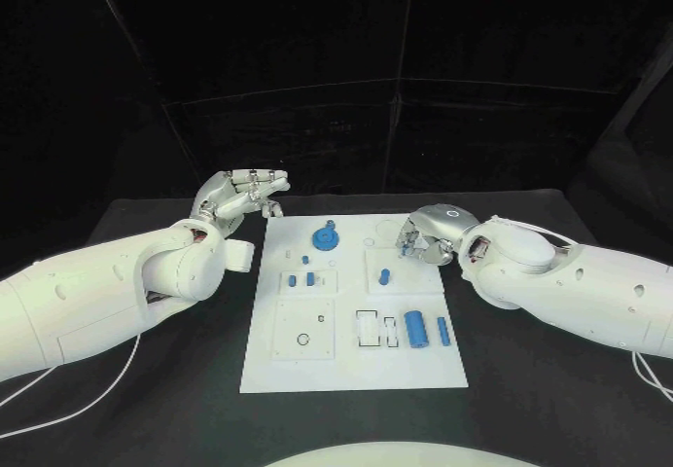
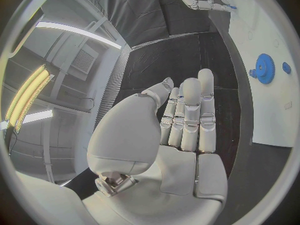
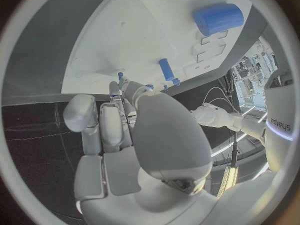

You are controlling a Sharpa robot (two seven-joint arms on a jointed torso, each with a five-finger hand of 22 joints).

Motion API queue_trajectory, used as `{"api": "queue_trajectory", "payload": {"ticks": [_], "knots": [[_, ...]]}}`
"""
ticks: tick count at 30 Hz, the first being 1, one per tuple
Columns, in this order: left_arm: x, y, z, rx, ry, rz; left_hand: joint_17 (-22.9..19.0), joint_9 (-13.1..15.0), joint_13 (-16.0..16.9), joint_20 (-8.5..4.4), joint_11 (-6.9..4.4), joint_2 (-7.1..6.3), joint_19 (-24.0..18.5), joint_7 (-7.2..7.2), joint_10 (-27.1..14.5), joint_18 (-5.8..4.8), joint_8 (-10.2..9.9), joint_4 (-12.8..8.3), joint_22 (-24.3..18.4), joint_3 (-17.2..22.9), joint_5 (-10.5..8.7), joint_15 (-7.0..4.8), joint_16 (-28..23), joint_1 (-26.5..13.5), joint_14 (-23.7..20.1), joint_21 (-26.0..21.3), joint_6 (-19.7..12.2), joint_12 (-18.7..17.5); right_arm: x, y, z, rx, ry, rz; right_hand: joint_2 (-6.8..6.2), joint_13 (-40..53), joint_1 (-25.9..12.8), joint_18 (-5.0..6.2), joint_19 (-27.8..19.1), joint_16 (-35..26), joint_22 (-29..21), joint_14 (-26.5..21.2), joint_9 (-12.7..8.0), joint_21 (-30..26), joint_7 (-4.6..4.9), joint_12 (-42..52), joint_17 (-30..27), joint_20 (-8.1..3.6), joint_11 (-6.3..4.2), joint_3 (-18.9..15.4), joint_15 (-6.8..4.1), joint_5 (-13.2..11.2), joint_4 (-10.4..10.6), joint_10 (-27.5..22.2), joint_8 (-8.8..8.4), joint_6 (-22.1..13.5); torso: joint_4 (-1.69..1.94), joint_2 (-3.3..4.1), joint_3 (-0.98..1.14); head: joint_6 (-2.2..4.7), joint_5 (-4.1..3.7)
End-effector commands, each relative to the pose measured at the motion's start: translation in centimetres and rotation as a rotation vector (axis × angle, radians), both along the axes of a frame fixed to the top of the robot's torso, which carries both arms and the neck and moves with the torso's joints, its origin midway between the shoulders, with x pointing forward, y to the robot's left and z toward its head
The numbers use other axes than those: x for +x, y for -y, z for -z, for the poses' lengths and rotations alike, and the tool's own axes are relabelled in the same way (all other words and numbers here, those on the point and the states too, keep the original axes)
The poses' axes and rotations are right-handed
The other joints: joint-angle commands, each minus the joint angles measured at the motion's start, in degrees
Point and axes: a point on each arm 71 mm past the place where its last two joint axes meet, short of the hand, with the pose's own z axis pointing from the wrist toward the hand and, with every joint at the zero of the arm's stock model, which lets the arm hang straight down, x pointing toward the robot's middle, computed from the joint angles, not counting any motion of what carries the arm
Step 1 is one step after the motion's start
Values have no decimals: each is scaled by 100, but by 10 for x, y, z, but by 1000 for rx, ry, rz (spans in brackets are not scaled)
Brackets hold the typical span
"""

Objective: Assemble the parts on the task board

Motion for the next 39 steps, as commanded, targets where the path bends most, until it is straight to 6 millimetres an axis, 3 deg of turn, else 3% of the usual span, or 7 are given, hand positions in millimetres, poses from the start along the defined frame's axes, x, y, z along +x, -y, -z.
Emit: {"api": "queue_trajectory", "payload": {"ticks": [1,9,16,23,29,30,39], "knots": [[1,-1,-1,-10,-3,15,-14,-6,7,26,4,10,27,1,-33,78,9,-35,-7,1,28,5,-37,62,-43,-32,-33,22,-3,0,-8,52,49,-3,-20,1,-73,-50,35,15,9,222,9,23,7,-33,-2,9,8,30,-24,-16,-3,23,-20,45,1,-4,-2,8,2],[3,-3,0,-7,-3,8,-25,-8,7,28,6,8,26,3,-40,78,9,-37,-12,-2,29,7,-46,64,-52,-39,-39,24,-25,-18,-24,137,73,-69,-47,-1,-100,-63,65,31,91,225,9,78,7,-42,13,8,7,68,-24,-14,-39,20,-29,44,-5,-3,-3,14,59],[3,-1,0,-9,-3,13,-26,-8,7,28,7,8,26,4,-41,77,9,-36,-13,-3,29,7,-47,62,-53,-40,-40,24,-45,-52,-33,184,52,-156,-62,-2,-136,-63,65,27,97,224,11,87,11,-47,0,9,11,90,-22,-20,-56,23,-32,51,8,3,-13,-7,109],[3,3,0,-11,-2,17,-36,-12,9,36,17,13,26,14,-59,76,11,-14,-28,-22,28,17,-54,35,-64,-61,-57,34,-54,-91,-35,211,43,-247,-65,-4,-147,-62,62,26,96,223,10,88,11,-51,-3,9,11,106,-22,-16,-68,20,-36,50,-11,10,-9,-28,234],[3,5,-1,-11,8,13,-32,-15,14,47,25,14,31,20,-80,75,17,35,-51,-67,26,28,-47,-25,-62,-89,-76,54,-62,-117,-19,201,7,-301,-65,-4,-152,-62,62,29,99,223,10,92,13,-54,-2,9,12,119,-21,-11,-79,19,-39,48,17,16,-25,-81,343],[3,5,-1,-11,9,12,-32,-15,15,48,26,13,31,20,-81,75,18,37,-52,-70,26,28,-47,-29,-62,-90,-77,56,-63,-120,-16,198,1,-307,-65,-5,-152,-63,62,28,100,223,10,92,13,-55,-3,9,12,120,-21,-11,-80,19,-40,48,3,12,-11,-97,378],[3,7,-2,-12,15,10,-37,-16,20,54,27,10,39,20,-90,77,27,71,-68,-108,25,31,-44,-66,-61,-109,-83,74,-73,-139,14,156,-57,-349,-66,-5,-155,-62,60,26,97,222,9,92,14,-56,-7,9,13,127,-21,-9,-86,17,-42,46,7,8,-7,-165,462]]}}
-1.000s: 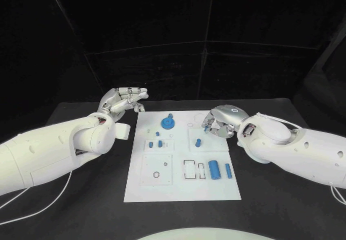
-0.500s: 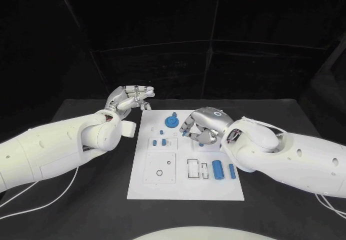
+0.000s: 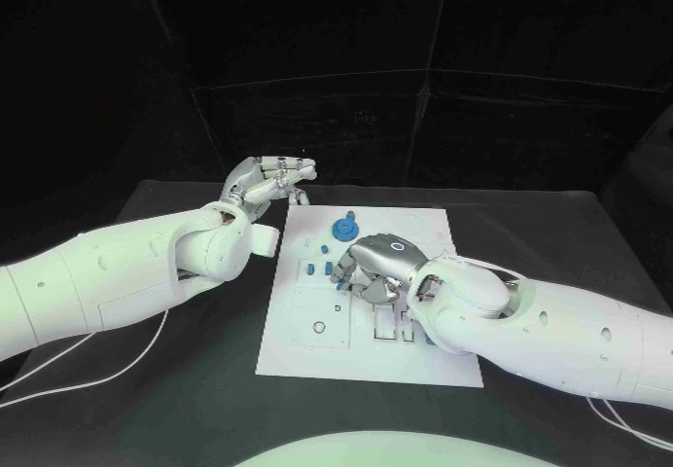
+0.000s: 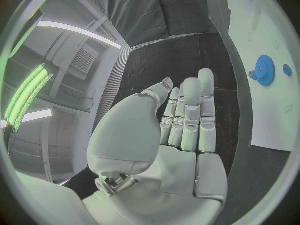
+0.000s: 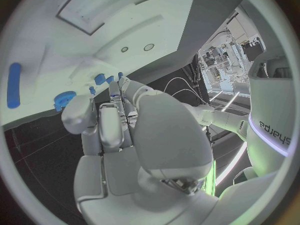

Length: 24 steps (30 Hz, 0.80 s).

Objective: Assemble the parts on the task board

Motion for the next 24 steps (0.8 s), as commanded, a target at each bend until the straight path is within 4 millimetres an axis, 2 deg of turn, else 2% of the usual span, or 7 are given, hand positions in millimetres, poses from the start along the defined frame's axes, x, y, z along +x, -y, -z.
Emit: {"api": "queue_trajectory", "payload": {"ticks": [1,4,8,11,24], "knots": [[0,2,-3,-8,18,-1,-12,-6,10,34,10,8,20,0,-52,79,29,17,-16,-56,24,11,-14,-78,-41,-48,-24,36,-2,-6,6,-38,7,-35,-14,-2,-47,-63,41,28,2,222,6,38,-2,-36,-6,-9,13,51,-21,-2,-8,17,-9,26,1,-6,3,-29,33],[0,3,-3,-8,19,1,-17,-6,12,36,11,6,23,0,-57,79,33,29,-23,-72,23,12,-15,-90,-42,-55,-27,43,-3,-9,10,-51,2,-39,-15,-2,-49,-63,39,27,-1,222,6,37,-2,-36,-9,-9,14,52,-21,-2,-8,17,-10,26,1,-1,9,-43,65],[0,4,-3,-9,18,3,-18,-6,13,37,11,5,25,0,-58,79,34,34,-25,-79,23,12,-15,-95,-42,-58,-29,46,-4,-12,14,-71,-7,-41,-21,-3,-69,-63,36,22,-1,220,6,38,2,-40,-19,-8,17,56,-18,-3,-13,14,-13,24,7,-2,3,-67,93],[1,4,-3,-10,18,5,-11,-7,14,37,11,5,27,-1,-60,80,36,39,-28,-86,23,12,-10,-99,-39,-62,-30,49,-4,-13,16,-89,-12,-42,-25,-4,-85,-62,34,20,-3,219,6,37,4,-42,-24,-7,19,59,-16,-5,-16,13,-15,23,-1,-3,1,-85,112],[2,3,-2,-9,16,5,-11,-7,14,37,11,5,27,-1,-60,80,36,39,-28,-86,23,12,-10,-99,-39,-62,-30,49,-8,-10,17,-119,-13,-45,-25,-4,-85,-62,33,20,-3,219,6,37,4,-42,-24,-7,19,59,-16,-5,-16,13,-15,23,1,-7,6,-126,147]]}}
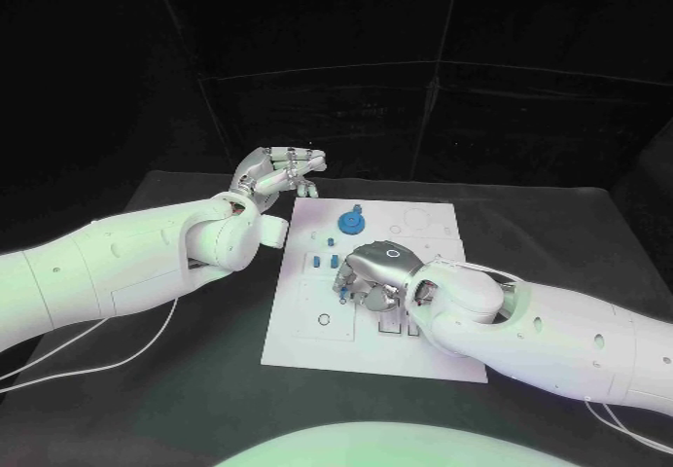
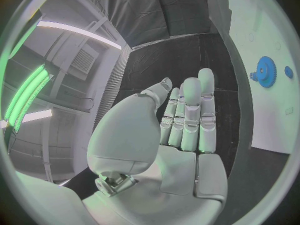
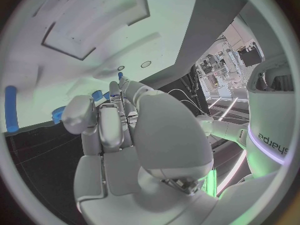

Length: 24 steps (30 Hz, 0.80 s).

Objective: Assemble the parts on the task board

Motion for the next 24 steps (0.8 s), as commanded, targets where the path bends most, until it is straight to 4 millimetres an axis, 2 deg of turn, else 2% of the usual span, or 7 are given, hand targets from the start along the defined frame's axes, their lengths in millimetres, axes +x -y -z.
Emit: {"api": "queue_trajectory", "payload": {"ticks": [1,24], "knots": [[1,0,-2,-8,13,2,2,-7,10,17,-1,3,6,-1,-31,79,36,-10,-9,-38,23,12,-10,-51,-39,-22,-31,26,-2,0,0,-28,8,-6,5,1,-65,-64,35,24,5,220,8,42,12,-21,0,-6,18,44,-15,6,-1,15,-14,34,0,-4,3,-12,11],[1,0,-2,-7,10,4,-11,-8,12,18,-3,6,10,-3,-35,80,39,-7,-15,-46,24,12,-15,-47,-43,-29,-34,33,-2,-3,3,-56,-5,-14,4,3,-92,-65,33,31,12,221,10,47,9,-19,7,-4,16,49,-14,2,-7,24,-12,43,0,-1,-6,-27,24]]}}
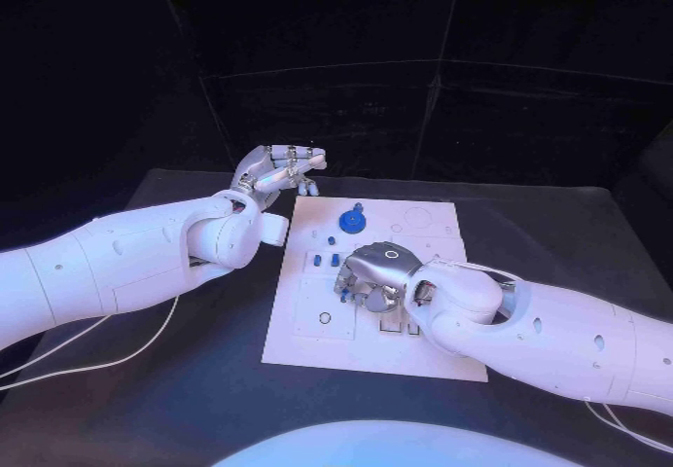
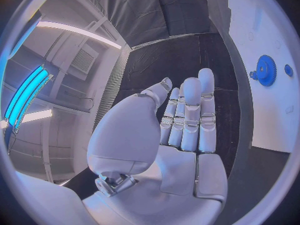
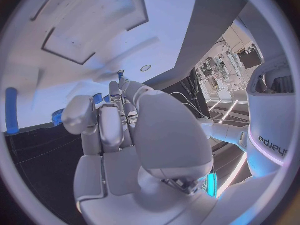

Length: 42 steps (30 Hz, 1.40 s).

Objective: Assemble the parts on the task board

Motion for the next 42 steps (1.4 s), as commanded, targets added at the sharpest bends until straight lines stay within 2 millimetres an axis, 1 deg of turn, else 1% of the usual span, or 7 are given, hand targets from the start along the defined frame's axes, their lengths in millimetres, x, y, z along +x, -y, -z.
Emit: {"api": "queue_trajectory", "payload": {"ticks": [1,15,24,28,38,40,42], "knots": [[0,1,-2,-9,10,7,-5,-8,7,18,-3,6,9,-3,-35,80,39,10,-9,-30,24,12,-15,-47,-43,-30,-35,33,0,0,1,-21,-3,-7,3,8,-45,-64,33,31,10,221,11,24,7,-19,6,-4,16,36,-15,20,6,24,21,42,-3,2,-1,-9,2],[0,0,-2,-8,9,7,-5,-8,7,18,-3,6,9,-3,-35,80,39,10,-9,-30,24,12,-15,-47,-43,-30,-35,33,-1,-2,2,-31,-8,-7,-1,10,-71,-63,29,29,7,220,13,24,4,-17,-2,-4,13,37,-15,16,0,31,24,52,-9,-2,4,-18,14],[0,1,-2,-9,8,9,-5,-8,7,18,-3,6,9,-3,-35,80,39,10,-9,-30,24,12,-15,-47,-43,-30,-35,33,0,-4,4,-66,-15,-1,-47,-13,-222,-58,-3,26,-8,213,7,17,15,-82,-22,7,35,19,2,6,-21,-59,-11,13,-6,1,3,-17,1],[0,1,-2,-9,6,11,-15,-9,8,18,-4,8,12,-4,-41,81,41,7,-15,-36,24,11,-20,-38,-48,-36,-39,38,0,-5,5,-81,-18,3,-88,-33,-320,-56,-22,28,-21,211,-5,10,35,-133,-31,22,63,-17,25,42,-14,-136,-48,-48,-4,0,-3,-19,-2],[0,1,-3,-10,6,13,-16,-9,8,18,-4,8,12,-4,-42,81,41,7,-15,-36,24,11,-20,-38,-48,-36,-40,38,0,-6,6,-82,-16,6,-211,-87,-539,-44,-92,-4,-86,173,-20,-33,86,-238,-98,74,144,-136,90,49,27,-397,-87,-142,-8,-3,2,-32,7],[0,1,-3,-9,5,13,-16,-9,8,18,-4,8,12,-4,-42,81,41,7,-15,-36,24,11,-20,-38,-48,-36,-40,38,0,-6,6,-75,-12,6,-245,-116,-588,-30,-142,-34,-160,144,-28,-80,112,-251,-148,99,177,-170,125,60,38,-551,-95,-184,-11,-4,1,-30,9],[0,1,-2,-10,4,14,-19,-9,9,18,-4,7,13,-4,-44,81,41,7,-16,-38,24,11,-21,-37,-49,-37,-41,39,0,-6,5,-64,-7,8,-287,-160,-627,9,-273,-141,-383,69,-41,-223,154,-245,-306,138,232,-214,171,103,38,-791,-104,-252,-12,-3,1,-29,11]]}}
